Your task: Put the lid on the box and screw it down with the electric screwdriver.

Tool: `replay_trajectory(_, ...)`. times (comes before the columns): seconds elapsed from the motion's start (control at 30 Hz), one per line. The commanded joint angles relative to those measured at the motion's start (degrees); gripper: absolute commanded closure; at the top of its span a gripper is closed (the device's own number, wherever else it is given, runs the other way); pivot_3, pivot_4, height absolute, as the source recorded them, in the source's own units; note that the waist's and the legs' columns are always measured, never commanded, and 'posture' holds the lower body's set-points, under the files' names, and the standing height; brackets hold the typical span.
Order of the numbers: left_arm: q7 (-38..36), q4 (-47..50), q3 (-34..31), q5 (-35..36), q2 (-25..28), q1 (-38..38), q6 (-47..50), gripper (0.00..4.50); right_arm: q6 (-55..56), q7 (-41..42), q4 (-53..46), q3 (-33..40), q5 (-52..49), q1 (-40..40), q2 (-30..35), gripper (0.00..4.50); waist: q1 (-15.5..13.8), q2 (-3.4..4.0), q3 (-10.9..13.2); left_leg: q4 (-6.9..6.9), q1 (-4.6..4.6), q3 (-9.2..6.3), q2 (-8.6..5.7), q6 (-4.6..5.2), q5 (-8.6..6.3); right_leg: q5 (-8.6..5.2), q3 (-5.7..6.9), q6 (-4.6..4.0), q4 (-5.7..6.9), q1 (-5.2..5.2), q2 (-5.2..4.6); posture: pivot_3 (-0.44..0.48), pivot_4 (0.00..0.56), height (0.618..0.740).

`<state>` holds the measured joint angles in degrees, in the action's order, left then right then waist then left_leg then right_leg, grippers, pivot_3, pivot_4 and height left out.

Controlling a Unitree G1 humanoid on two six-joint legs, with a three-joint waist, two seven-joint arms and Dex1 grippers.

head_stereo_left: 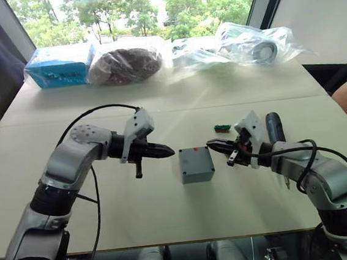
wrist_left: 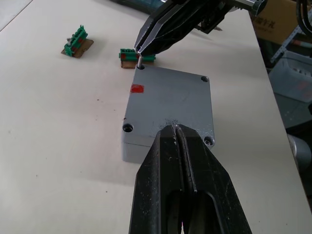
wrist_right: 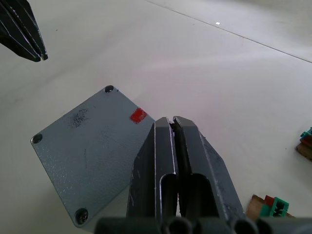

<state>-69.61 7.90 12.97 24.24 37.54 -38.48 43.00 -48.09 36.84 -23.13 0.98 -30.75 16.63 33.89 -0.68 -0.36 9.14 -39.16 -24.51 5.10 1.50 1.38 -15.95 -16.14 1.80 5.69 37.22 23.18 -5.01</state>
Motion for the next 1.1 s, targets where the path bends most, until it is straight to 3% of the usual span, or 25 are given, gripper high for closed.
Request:
replay_trajectory(0.03, 0.02, 0.93, 0.38, -0.06, -0.12, -0.59, -1.17, 4.50, 0.19, -0.30, -1.11, 1.94, -1.14, 0.60, -0.01, 4.46, 0.00, 0.00, 0.00, 0.00, 0.00, 0.00, 0.00, 0.00, 0.00, 0.00, 0.00, 0.00, 0.00, 0.00, 0.00, 0.000, 0.150, 0.740)
replay_trajectory(0.57, 0.49, 0.98, 0.42, 0.21, -0.03, -0.68, -1.39, 4.50, 1.80, 0.40, 0.21, -2.33, 1.64, 1.38, 0.07, 4.46, 0.02, 0.00, 0.00, 0.00, 0.00, 0.00, 0.00, 0.01, 0.00, 0.00, 0.00, 0.00, 0.00, 0.00, 0.00, 0.000, 0.150, 0.740)
replay_trajectory(0.7, 0.71, 1.18, 0.12, 0.52, -0.01, -0.47, -1.25, 4.50, 1.43, 0.77, -0.04, -2.18, 1.45, 1.50, 0.66, 3.41, 0.00, 0.00, 0.00, 0.00, 0.00, 0.00, 0.00, 0.01, 0.00, 0.00, 0.00, 0.00, 0.00, 0.00, 0.00, 0.000, 0.150, 0.740)
replay_trajectory(0.73, 0.84, 1.28, -0.05, 0.75, -0.07, -0.40, -1.04, 4.50, 1.31, 0.79, -0.21, -2.07, 1.45, 1.50, 0.84, 2.81, -0.01, 0.00, 0.00, 0.00, 0.00, 0.00, 0.00, 0.00, 0.00, 0.00, 0.00, 0.00, 0.00, 0.01, 0.00, 0.000, 0.150, 0.740)
replay_trajectory(0.83, 0.63, 1.64, -0.27, 1.92, -0.21, -0.48, -0.05, 4.50, 0.63, 0.59, -1.05, -0.78, 0.93, 2.18, 1.56, 1.72, 0.00, 0.00, 0.00, 0.00, 0.00, 0.00, 0.00, 0.01, 0.00, 0.00, 0.00, 0.00, 0.00, 0.00, 0.00, 0.000, 0.150, 0.740)
replay_trajectory(1.0, 1.02, 2.36, -1.00, 3.88, -1.44, -1.27, 0.88, 4.50, -8.23, -3.08, -1.66, 7.84, -4.64, 5.37, 2.89, 1.72, -0.05, 0.00, 0.00, 0.00, 0.00, 0.00, 0.00, 0.00, 0.00, 0.00, 0.00, 0.00, 0.00, 0.00, -0.01, 0.000, 0.150, 0.740)
replay_trajectory(1.1, 1.07, 2.22, -1.42, 4.83, -2.41, -2.91, 0.65, 4.50, -19.57, -3.94, 0.51, 15.11, -9.02, 9.38, 8.17, 1.72, -0.17, 0.00, 0.01, -0.01, -0.02, 0.00, -0.01, 0.00, 0.00, 0.00, 0.01, 0.00, 0.00, -0.01, -0.04, 0.000, 0.150, 0.740)
